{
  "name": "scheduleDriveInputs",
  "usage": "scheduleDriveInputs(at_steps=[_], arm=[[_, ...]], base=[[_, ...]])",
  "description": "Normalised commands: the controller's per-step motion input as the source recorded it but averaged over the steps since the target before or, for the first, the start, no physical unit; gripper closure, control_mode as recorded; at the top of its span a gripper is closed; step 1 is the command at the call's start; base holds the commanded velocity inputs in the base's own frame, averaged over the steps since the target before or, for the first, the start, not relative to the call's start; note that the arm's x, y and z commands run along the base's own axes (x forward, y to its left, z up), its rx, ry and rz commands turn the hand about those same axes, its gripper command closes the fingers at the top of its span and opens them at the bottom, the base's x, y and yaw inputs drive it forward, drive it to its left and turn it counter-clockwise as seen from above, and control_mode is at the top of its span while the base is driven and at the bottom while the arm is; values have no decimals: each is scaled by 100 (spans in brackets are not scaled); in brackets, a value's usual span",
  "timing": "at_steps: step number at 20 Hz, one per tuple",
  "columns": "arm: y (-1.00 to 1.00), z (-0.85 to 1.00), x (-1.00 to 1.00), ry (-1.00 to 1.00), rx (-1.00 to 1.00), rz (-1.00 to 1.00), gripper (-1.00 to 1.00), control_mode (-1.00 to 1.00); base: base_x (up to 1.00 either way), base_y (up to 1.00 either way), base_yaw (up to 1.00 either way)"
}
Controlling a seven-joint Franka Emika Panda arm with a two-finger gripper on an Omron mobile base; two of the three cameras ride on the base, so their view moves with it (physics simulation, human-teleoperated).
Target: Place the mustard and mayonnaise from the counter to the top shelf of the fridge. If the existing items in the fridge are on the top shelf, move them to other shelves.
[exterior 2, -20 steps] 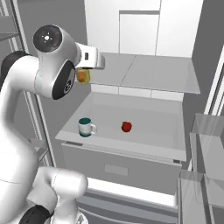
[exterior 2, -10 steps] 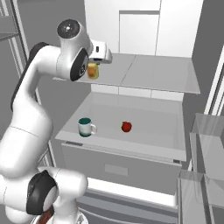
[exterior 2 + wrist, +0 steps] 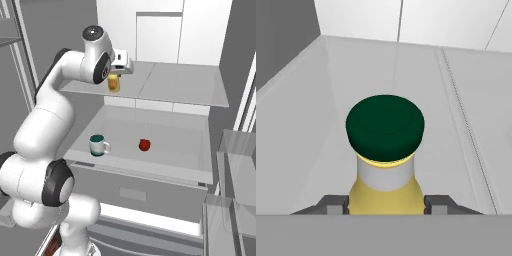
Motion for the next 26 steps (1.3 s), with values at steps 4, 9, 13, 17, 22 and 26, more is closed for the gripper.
scheduleDriveInputs(at_steps=[4,9,13,17,22,26], arm=[[0,-34,76,7,-1,0,100,-100],[0,-22,70,2,0,0,100,-100],[-26,-47,24,0,0,0,100,-100],[-9,-21,10,0,0,0,-100,-100],[0,0,0,0,0,0,-100,-100],[0,0,0,0,0,0,-100,-100]], base=[[0,0,0],[0,0,0],[0,0,0],[0,0,0],[0,0,0],[0,0,0]])
